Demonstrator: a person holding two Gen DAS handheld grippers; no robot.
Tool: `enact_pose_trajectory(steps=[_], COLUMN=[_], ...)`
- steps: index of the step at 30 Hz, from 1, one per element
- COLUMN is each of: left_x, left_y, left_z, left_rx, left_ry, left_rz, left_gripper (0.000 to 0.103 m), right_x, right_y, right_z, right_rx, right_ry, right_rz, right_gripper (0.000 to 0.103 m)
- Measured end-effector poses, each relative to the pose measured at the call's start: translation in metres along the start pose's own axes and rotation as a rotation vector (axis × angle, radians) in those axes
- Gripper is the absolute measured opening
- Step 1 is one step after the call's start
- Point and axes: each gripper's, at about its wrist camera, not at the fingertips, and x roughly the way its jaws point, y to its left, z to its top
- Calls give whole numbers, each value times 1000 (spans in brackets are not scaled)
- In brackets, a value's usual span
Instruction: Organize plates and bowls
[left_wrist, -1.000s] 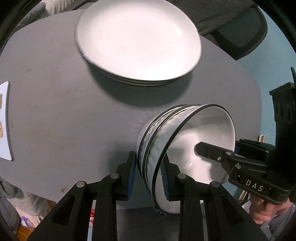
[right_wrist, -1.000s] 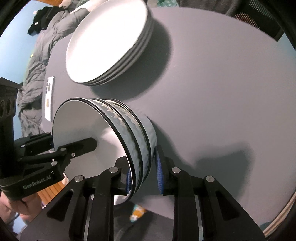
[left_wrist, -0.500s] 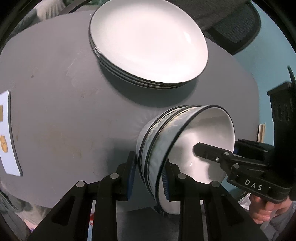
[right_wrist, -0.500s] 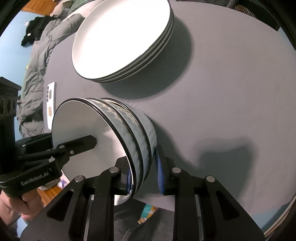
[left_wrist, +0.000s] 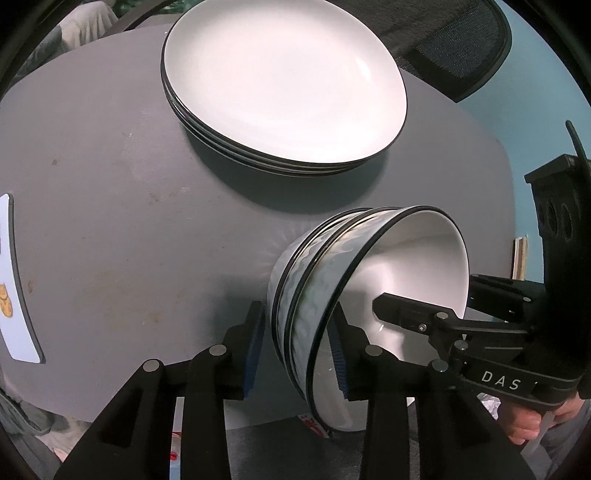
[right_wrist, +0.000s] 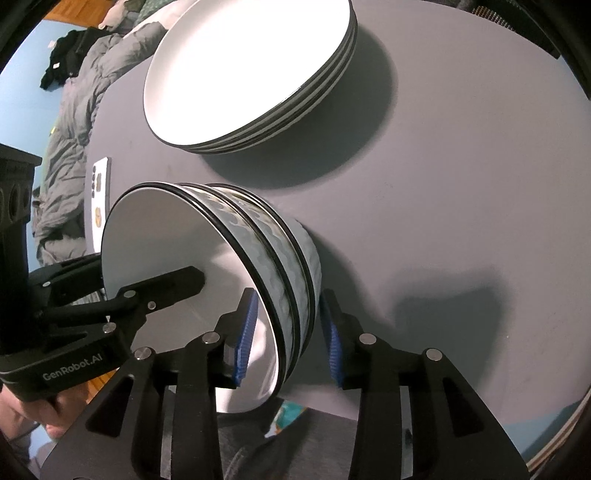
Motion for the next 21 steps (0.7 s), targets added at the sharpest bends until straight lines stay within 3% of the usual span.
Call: enact_pose_trajectory(steps=[10, 14, 21], left_x=[-2, -3, -7], left_y=[6, 5, 2], left_z=[0, 1, 2], left_rx=[11, 29, 48], left_ry=[0, -4, -37], left_rz=[-5, 3, 43], left_gripper=[35, 35, 35], right_x=[-2, -4, -1], right_y=[14, 19, 17], right_z=[-1, 0, 5], right_rx=[-100, -137, -75], right_ry=[-26, -80, -58], right_rz=[-87, -163, -122], right_gripper=[36, 49, 49])
